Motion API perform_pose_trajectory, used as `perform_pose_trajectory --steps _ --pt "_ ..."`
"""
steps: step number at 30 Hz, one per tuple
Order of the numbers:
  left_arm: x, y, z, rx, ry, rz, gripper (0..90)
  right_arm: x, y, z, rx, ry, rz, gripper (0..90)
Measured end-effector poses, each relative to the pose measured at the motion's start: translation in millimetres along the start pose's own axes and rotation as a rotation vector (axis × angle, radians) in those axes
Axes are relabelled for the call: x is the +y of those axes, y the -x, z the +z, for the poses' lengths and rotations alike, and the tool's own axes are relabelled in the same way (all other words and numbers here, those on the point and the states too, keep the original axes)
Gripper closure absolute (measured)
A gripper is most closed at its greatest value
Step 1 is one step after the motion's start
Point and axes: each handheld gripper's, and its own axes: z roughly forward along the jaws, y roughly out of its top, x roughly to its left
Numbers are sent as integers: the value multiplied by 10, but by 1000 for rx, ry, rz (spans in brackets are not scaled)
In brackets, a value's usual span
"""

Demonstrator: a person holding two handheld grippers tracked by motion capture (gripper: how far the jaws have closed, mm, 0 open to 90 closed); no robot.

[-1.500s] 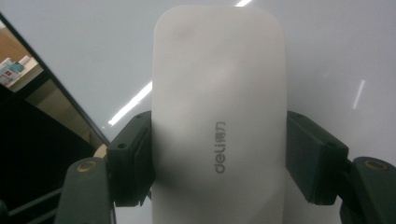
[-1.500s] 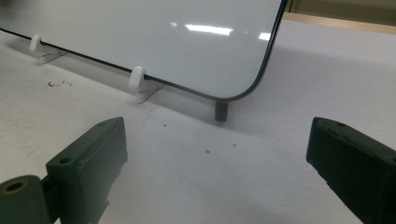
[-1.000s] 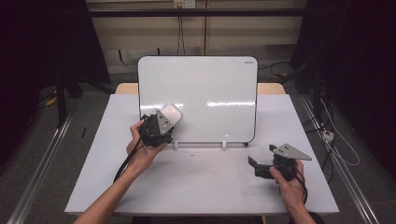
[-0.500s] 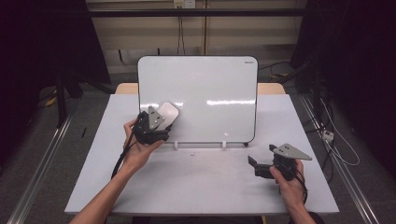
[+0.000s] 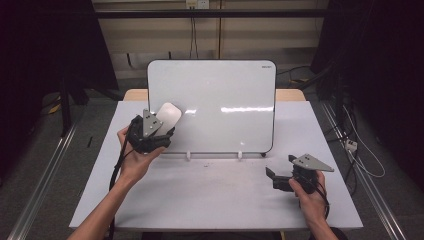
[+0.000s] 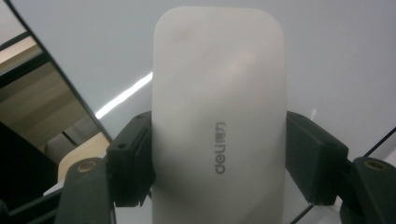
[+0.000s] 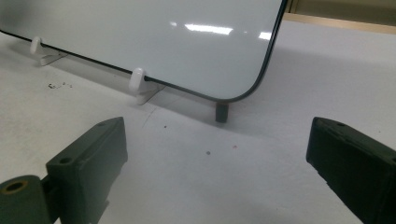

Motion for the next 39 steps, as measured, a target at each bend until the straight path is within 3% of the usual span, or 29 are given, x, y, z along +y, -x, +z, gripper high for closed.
perform_pose_trajectory --steps 10,20,27,29,31,39 --pt "-120 -69 -157 21 -4 -63 312 -1 -4 -19 4 6 0 54" --pt "-299 -97 -126 26 -22 -123 312 11 -13 5 7 3 6 54" --pt "-326 -8 -34 34 -37 -101 312 6 -4 -10 6 9 0 54" --pt "-330 6 -4 18 -44 -113 312 1 -3 -9 6 4 3 54" --pt "-333 28 20 27 -53 -91 312 -2 -1 -10 6 4 5 54" --pt "-296 56 123 44 -48 -72 312 -7 0 -11 11 4 -1 54"
